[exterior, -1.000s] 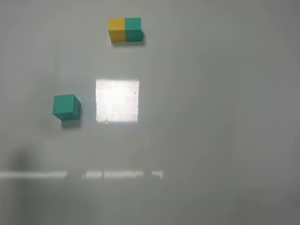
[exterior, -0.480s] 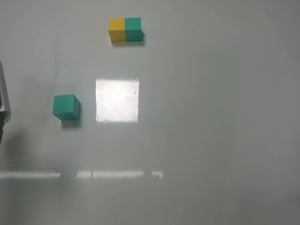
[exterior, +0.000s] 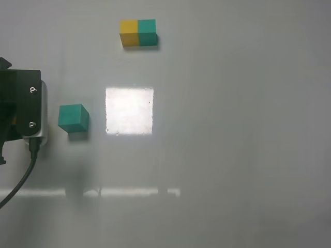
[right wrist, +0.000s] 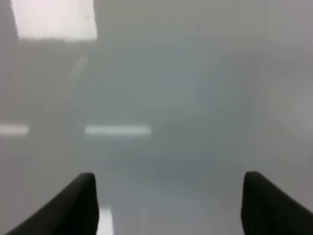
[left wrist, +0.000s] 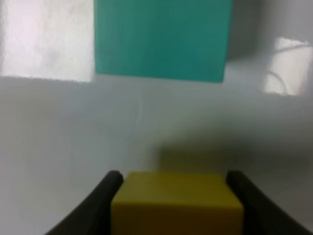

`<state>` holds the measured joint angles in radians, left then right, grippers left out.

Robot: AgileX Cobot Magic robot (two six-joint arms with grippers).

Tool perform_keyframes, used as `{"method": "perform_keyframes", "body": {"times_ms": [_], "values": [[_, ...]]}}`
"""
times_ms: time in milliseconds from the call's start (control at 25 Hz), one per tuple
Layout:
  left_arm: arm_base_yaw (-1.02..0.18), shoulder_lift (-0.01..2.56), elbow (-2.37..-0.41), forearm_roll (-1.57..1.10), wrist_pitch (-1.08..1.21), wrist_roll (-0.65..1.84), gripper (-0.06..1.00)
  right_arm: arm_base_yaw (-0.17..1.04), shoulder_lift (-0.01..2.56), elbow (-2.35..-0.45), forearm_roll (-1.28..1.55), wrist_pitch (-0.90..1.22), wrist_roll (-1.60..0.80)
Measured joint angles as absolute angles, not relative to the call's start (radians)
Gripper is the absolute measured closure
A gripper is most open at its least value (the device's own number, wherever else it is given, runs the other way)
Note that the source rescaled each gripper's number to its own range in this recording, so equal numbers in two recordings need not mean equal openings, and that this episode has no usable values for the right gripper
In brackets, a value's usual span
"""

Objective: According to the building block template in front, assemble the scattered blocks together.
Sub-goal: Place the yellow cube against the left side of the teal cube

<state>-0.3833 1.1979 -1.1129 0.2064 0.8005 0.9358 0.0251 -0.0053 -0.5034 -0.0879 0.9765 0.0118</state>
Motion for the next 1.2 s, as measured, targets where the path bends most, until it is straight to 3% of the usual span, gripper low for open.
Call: {"method": "perform_keyframes", "body": {"times_ms": [1200], "values": [[-0.382,1.263,-1.115,0.100,0.670,1.007,0.94,0.025,-0.005,-0.503,-0.088,0.977,0.012]]}}
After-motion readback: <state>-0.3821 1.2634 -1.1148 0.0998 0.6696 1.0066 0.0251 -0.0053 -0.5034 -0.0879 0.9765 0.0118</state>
